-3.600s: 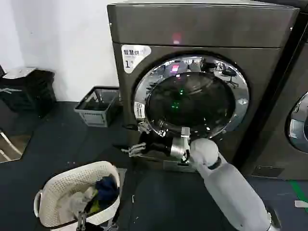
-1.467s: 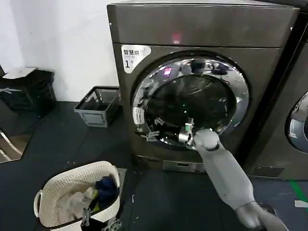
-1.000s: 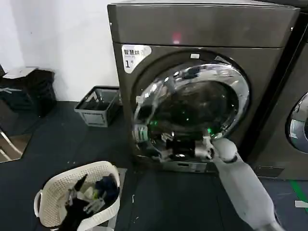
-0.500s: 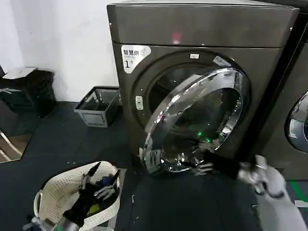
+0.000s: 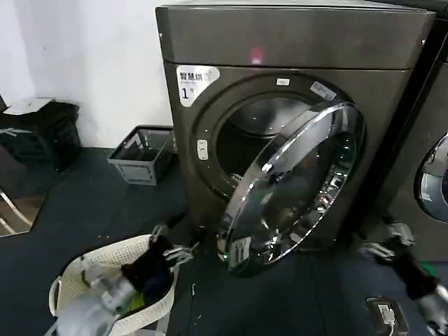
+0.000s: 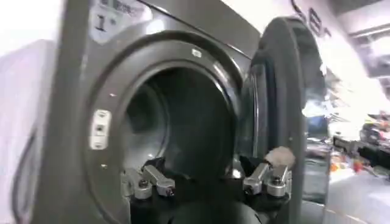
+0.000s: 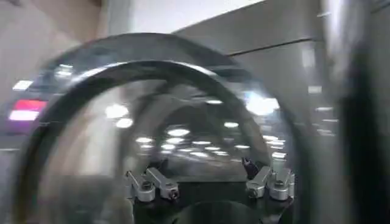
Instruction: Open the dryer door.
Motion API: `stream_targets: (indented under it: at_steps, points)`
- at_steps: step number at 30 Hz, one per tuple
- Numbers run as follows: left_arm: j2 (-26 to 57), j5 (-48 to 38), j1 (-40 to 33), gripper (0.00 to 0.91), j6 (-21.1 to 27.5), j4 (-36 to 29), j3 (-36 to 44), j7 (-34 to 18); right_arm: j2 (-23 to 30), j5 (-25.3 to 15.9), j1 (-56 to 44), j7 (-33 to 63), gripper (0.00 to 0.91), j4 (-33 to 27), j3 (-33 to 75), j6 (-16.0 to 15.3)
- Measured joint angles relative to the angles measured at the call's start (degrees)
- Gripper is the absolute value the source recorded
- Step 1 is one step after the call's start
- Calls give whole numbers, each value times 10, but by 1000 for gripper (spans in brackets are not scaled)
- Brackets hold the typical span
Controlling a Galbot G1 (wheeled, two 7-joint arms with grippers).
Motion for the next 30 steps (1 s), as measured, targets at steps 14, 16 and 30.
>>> stream_targets:
  at_steps: [14,16,30]
  points:
    - [37,-28,-188,907,-32,55,240,20,-12,-39,-43,230,907,30,153,-125]
    - [32,-37,-218,907,-40,66,275,21,-12,-45,-47,231,907,28,170,-130]
    - [-62,-102,-416,907,-61,127,475,37,-11,-43,-82,241,907,23,277,-140]
